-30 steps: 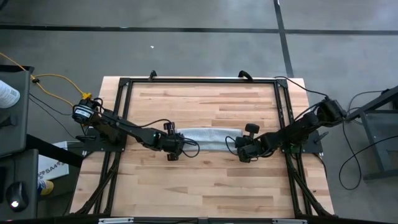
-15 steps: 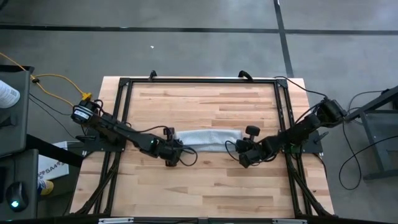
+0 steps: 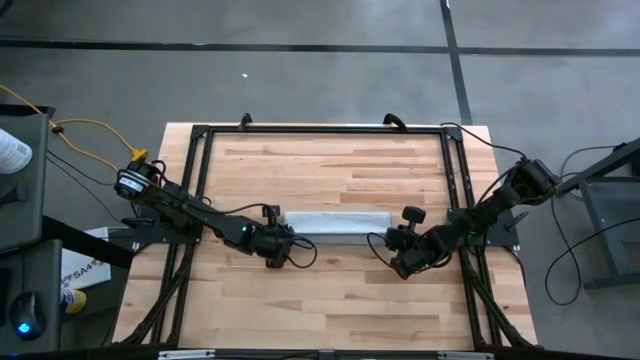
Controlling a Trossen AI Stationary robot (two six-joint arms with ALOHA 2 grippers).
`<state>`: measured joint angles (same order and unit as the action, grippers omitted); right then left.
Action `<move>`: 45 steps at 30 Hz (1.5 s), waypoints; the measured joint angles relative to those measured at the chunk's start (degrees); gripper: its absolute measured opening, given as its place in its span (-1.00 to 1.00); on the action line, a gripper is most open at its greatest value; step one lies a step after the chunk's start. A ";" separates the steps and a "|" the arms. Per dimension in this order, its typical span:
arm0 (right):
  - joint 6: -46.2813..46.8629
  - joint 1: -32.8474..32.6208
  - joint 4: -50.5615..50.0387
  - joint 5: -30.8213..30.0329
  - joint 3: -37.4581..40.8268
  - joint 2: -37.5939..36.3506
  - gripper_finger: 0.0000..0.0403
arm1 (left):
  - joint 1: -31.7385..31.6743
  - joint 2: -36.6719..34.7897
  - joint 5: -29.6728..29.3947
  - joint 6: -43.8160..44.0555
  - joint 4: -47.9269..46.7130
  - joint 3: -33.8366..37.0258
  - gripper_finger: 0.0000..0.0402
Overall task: Fold microfiber towels
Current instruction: Fold the gray microfiber towel
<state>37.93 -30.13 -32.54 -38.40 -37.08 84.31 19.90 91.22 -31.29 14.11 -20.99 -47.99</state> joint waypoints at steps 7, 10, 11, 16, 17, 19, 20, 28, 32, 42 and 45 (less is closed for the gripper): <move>-0.80 -0.04 1.35 1.19 0.02 -0.02 -0.98 | 0.00 0.00 1.74 0.35 0.00 0.00 -1.00; -2.69 -0.04 3.26 2.82 0.02 -0.02 -0.98 | 0.00 -0.01 2.69 0.35 0.16 0.00 -1.00; -3.21 -0.04 3.86 3.36 0.02 -0.02 -0.98 | -0.02 0.00 3.07 0.34 0.23 0.00 -1.00; -3.54 -0.03 4.42 4.16 0.02 -0.02 -0.98 | 0.00 0.00 3.54 0.35 0.24 0.00 -1.00; -3.51 -0.02 4.42 4.16 0.02 -0.02 -0.98 | 0.00 0.00 3.76 0.35 0.26 0.00 -1.00; -3.50 -0.04 4.42 4.22 0.02 -0.02 -0.98 | -0.01 0.00 4.07 0.35 0.33 0.00 -1.00; -3.50 -0.04 4.42 4.27 0.02 -0.02 -0.98 | 0.00 0.00 4.40 0.33 0.35 0.00 -1.00; -3.26 -0.04 4.05 4.29 0.02 -0.02 -0.98 | 0.00 0.00 5.38 0.59 0.36 0.00 -1.00; -3.25 -0.40 4.05 4.30 0.02 0.00 -0.98 | 0.00 0.00 5.38 0.59 0.33 0.02 -1.00; -3.17 -1.47 4.07 7.03 0.04 0.00 -0.98 | 0.00 -0.02 6.16 0.57 0.35 0.02 -1.00; -3.60 -1.33 4.25 8.36 0.04 0.00 -0.94 | 0.00 -0.01 6.73 0.58 0.39 0.02 -0.95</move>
<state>34.33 -31.46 -28.29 -30.04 -37.04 84.31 19.90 91.21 -24.56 14.69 -20.60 -47.97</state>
